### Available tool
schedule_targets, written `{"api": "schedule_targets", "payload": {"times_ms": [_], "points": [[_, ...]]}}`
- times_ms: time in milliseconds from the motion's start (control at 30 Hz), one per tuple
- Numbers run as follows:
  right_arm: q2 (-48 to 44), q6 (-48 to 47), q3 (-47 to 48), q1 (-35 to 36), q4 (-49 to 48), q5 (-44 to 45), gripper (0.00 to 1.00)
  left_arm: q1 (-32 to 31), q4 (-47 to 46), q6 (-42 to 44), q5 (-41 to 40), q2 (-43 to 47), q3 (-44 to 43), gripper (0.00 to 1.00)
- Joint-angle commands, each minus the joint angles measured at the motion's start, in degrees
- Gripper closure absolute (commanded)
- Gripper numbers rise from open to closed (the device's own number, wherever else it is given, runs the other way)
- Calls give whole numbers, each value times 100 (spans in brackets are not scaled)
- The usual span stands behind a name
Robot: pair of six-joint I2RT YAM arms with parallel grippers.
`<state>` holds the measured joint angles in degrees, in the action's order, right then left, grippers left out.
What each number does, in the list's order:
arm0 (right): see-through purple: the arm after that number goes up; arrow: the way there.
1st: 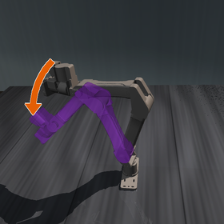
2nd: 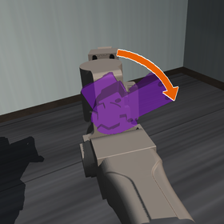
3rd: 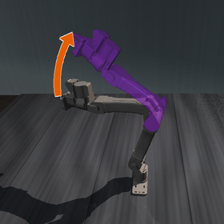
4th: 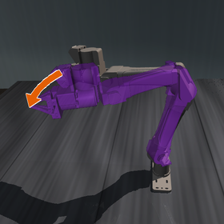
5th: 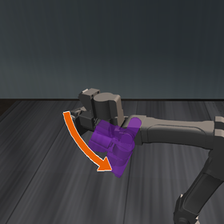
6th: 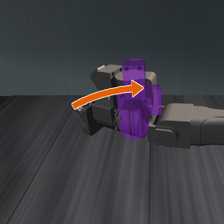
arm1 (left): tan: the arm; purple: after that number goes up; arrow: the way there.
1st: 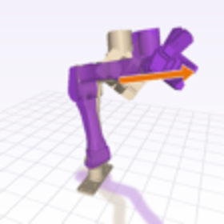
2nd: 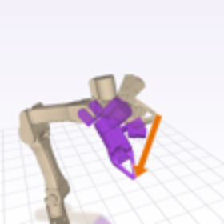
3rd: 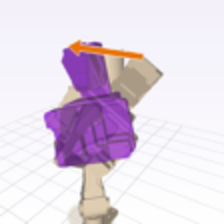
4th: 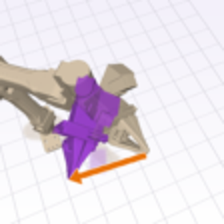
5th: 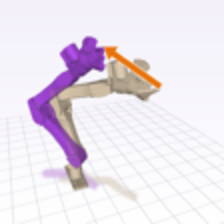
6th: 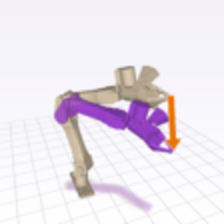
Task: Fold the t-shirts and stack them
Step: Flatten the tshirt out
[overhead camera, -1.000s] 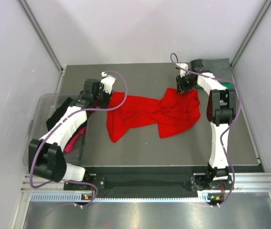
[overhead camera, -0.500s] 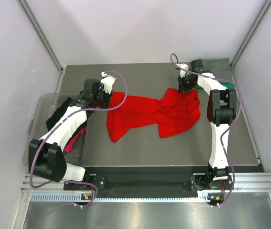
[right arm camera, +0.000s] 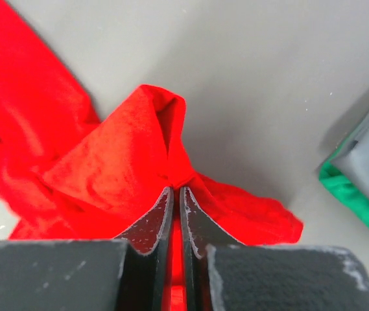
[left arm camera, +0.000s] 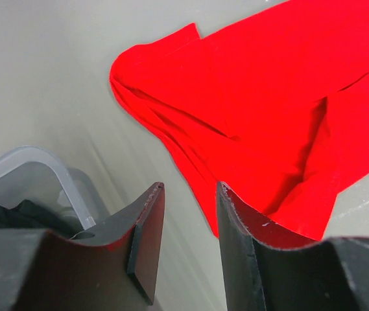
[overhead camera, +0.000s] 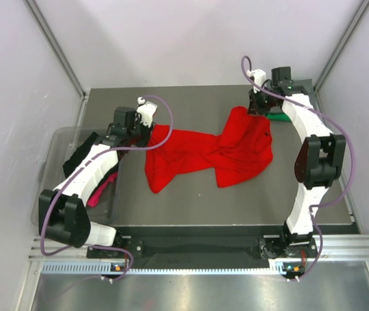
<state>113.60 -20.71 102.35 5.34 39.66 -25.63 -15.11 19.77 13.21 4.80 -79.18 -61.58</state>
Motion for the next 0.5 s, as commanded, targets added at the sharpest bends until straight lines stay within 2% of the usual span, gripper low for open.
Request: {"api": "schedule_targets", "payload": {"times_ms": [0, 233, 467], "points": [[-479, 129, -258, 107, 77, -179, 98, 26, -219, -91, 127, 315, 41, 57], [-1480, -161, -1126, 116, 691, -180, 100, 26, -210, -82, 144, 526, 138, 57], [-3158, -662, -2227, 99, 1280, 49, 100, 26, -245, -100, 214, 526, 164, 57]]}}
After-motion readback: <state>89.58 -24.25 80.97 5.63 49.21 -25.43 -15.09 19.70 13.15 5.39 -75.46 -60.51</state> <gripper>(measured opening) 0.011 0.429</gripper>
